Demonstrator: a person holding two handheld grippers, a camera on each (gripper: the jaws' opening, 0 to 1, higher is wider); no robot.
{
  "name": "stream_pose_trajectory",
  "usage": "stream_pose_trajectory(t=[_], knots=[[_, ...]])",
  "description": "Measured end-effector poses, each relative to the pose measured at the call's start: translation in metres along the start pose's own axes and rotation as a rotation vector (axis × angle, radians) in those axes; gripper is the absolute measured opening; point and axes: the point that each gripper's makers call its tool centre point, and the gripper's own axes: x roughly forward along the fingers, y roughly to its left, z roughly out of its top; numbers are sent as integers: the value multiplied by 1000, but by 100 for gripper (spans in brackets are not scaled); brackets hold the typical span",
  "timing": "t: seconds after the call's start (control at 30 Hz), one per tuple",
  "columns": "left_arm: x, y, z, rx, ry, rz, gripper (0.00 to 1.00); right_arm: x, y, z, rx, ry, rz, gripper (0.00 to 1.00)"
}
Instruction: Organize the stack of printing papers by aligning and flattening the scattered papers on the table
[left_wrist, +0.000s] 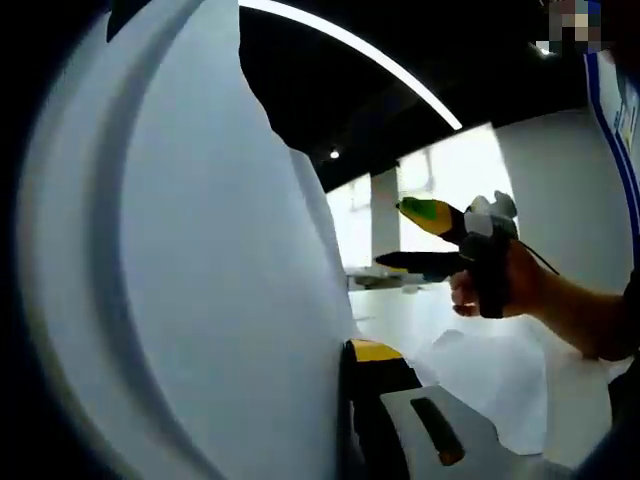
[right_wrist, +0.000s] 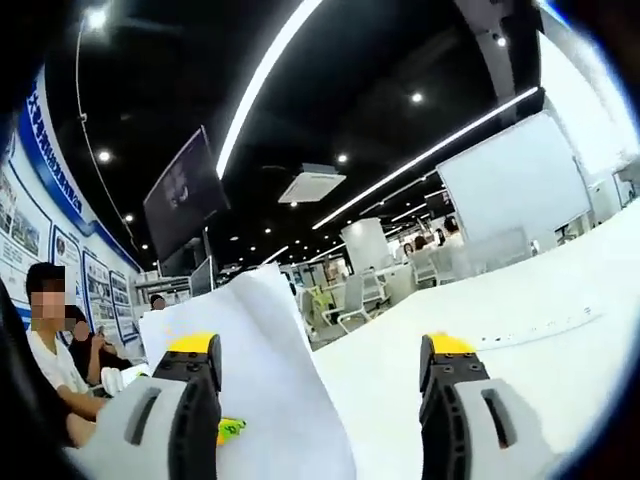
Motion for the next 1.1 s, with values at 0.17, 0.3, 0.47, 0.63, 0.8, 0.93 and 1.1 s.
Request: stream_pose_trajectory(t=[0.17,0.3,0.47,0.63,0.8,0.93,1.1], knots=[[-1,0,0,1,-1,0,8,-8,-5,-1,-8,-1,-18,77],[-1,1,0,1,-1,1,8,-14,-13,-2,-4,-1,-39,77],[0,0,1,3,-2,1,8,-23,-21,-1,12,-8,-65,77],[0,-1,1,1,-2,1,8,-28,-27,1,14,-12,-82,77],[1,-2,1,1,-3,0,8,-32,-28,1,12,-13,-86,77],[1,-2,1,-1,-4,0,8,-36,-30,0,10,-6,-91,77],[1,-2,1,-2,-5,-1,8,-44,-36,-4,9,3,-109,77]])
